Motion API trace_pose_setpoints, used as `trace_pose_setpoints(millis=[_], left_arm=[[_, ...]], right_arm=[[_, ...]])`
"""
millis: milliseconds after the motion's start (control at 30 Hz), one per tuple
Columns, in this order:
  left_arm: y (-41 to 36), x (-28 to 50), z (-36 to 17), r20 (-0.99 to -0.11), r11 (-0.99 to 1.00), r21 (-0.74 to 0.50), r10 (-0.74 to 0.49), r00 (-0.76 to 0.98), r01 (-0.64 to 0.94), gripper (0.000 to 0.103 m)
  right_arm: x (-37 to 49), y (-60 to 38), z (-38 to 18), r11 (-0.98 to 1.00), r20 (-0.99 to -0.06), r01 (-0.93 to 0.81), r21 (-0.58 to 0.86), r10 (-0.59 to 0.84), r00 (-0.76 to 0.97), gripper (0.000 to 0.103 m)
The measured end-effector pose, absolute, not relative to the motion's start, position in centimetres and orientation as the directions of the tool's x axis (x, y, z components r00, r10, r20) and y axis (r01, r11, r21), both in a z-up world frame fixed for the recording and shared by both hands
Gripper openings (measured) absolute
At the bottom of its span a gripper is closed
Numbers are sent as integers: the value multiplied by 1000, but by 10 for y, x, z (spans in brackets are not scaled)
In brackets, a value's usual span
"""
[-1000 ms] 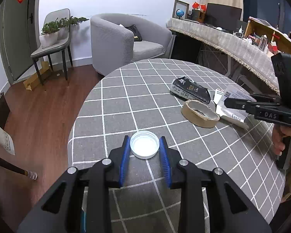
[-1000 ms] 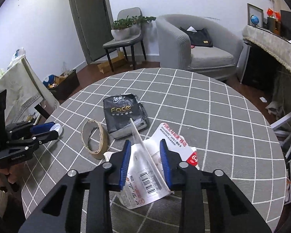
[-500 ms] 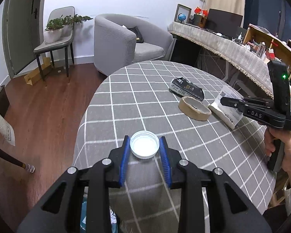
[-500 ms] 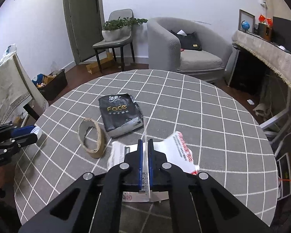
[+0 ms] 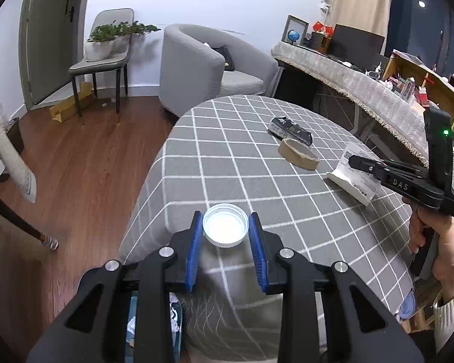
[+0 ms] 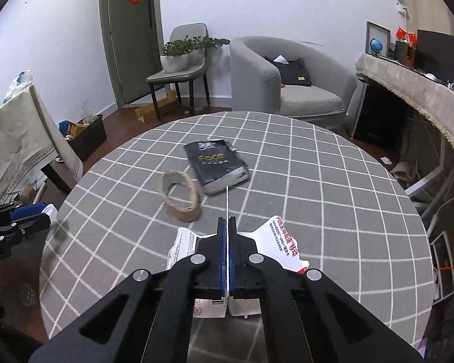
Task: Collect trash
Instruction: 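Carry the white cap and card packaging over the teal bin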
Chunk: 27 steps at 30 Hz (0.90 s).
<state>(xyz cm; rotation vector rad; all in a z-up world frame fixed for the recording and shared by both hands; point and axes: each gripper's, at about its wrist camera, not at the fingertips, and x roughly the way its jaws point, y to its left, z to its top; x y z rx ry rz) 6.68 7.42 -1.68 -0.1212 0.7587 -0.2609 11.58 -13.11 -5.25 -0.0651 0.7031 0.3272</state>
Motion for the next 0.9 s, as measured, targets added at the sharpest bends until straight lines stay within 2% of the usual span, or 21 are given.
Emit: trace_pose_setpoints(millis=[433,900], left_arm=[[109,36,-21,-663,975,-188,-214,717,117,33],[167,24,-42,-726,984,-177,-138,674,11,33]], right_arm=[[78,-93,-35,922,-599,-380,73,345,723,1],[64,-12,-29,858,-593,-507,87,453,666,1]])
